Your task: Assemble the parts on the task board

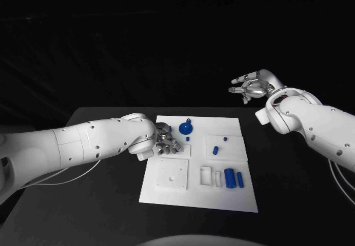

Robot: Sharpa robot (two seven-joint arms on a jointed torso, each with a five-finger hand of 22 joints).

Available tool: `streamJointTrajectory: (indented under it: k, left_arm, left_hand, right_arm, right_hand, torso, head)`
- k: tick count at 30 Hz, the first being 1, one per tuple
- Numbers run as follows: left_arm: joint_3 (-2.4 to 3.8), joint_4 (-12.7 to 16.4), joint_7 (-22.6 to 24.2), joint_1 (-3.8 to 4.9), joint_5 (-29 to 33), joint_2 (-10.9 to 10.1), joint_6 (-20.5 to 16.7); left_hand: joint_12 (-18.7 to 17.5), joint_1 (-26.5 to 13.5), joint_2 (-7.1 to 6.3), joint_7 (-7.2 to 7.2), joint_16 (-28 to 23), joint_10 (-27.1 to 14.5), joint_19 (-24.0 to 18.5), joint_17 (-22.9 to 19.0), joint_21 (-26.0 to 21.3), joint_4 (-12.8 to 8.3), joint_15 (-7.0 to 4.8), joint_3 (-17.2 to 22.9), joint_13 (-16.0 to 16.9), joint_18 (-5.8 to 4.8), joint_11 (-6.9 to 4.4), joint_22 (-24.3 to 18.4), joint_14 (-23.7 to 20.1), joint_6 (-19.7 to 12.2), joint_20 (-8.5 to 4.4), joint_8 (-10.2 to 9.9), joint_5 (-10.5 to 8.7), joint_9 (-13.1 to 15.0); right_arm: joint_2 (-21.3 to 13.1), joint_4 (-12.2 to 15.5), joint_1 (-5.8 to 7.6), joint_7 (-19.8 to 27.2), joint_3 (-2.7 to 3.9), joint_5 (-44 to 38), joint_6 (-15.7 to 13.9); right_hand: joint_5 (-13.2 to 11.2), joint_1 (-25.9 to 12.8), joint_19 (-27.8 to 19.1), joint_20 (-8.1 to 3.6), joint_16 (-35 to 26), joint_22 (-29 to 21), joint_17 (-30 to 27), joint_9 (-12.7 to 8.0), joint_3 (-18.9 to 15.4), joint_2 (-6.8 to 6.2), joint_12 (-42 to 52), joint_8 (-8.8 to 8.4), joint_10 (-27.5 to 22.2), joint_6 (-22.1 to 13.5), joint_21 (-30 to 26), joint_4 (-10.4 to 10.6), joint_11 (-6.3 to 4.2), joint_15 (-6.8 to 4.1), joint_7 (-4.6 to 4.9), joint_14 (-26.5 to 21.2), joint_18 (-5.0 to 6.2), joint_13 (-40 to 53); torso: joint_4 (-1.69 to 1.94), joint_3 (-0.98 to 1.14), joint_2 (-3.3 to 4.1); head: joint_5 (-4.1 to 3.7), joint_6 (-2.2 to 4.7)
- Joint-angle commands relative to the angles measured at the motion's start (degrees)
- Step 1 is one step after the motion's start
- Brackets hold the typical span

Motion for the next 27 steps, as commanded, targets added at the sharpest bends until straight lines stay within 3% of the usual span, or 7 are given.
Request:
streamJointTrajectory:
  k: [1, 13, 27]
  left_arm:
    - [-0.39, -0.8, -2.0, -0.36, -0.8, -0.1, -0.3]
    - [-0.39, -1.0, -1.8, -0.34, -0.7, -0.2, 0.6]
    - [-0.37, -1.4, -0.7, -0.34, 0.1, -0.4, 1.2]
  left_hand:
    - [0.3, 1.4, 2.25, 0.12, -0.3, 2.3, 0.1, -0.2, -0.5, 0.6, 0.33, 0.7, -0.4, -0.35, 0.05, 0.9, -0.1, -0.8, 0.44, 0.0, 0.77, -0.4]
    - [-0.1, 1.2, 1.97, 0.24, -0.8, 2.3, 0.0, -0.9, -0.7, 0.3, 0.32, 1.4, -0.8, -0.57, 0.10, 0.9, -0.2, -1.2, 0.21, 0.0, 2.57, -0.6]
    - [-0.3, 0.6, 0.98, 0.21, -0.9, 2.3, 0.0, -1.1, -1.0, 0.7, 0.34, 0.9, -0.9, -0.73, 0.11, 0.9, -0.4, -1.4, 0.18, 0.0, 2.44, -0.7]
  right_arm:
    - [0.0, 0.0, -0.05, 0.3, 0.02, 0.0, 1.0]
    - [0.0, -0.1, -0.20, 0.2, 0.02, 0.1, 1.3]
    - [0.0, -0.3, -0.51, 0.2, 0.02, 0.1, 1.4]
  right_hand:
    - [0.4, -0.7, 1.5, -0.38, -0.2, 0.7, 0.0, -0.1, 0.1, -0.08, 0.2, -0.07, -0.1, 0.3, -0.3, 0.1, -0.44, -0.35, -0.01, 0.1, 1.02, 0.0]
    - [0.7, -0.8, 1.5, -0.37, -0.2, 0.7, 0.0, -0.1, 0.0, -0.11, 0.2, -0.06, -0.1, 0.2, -0.3, 0.4, -0.44, -0.34, 0.00, 0.1, 1.01, 0.0]
    - [0.7, -0.8, 1.5, -0.37, -0.2, 0.7, 0.0, -0.1, 0.0, -0.11, 0.2, -0.06, -0.1, 0.2, -0.3, 0.4, -0.44, -0.34, 0.00, 0.1, 1.01, 0.0]
  torso:
    - [0.03, 0.02, 0.00]
    - [0.03, 0.05, -0.05]
    - [0.05, 0.03, -0.04]
  head:
    - [-0.05, -0.09]
    - [-0.03, -0.04]
    - [0.00, 0.10]
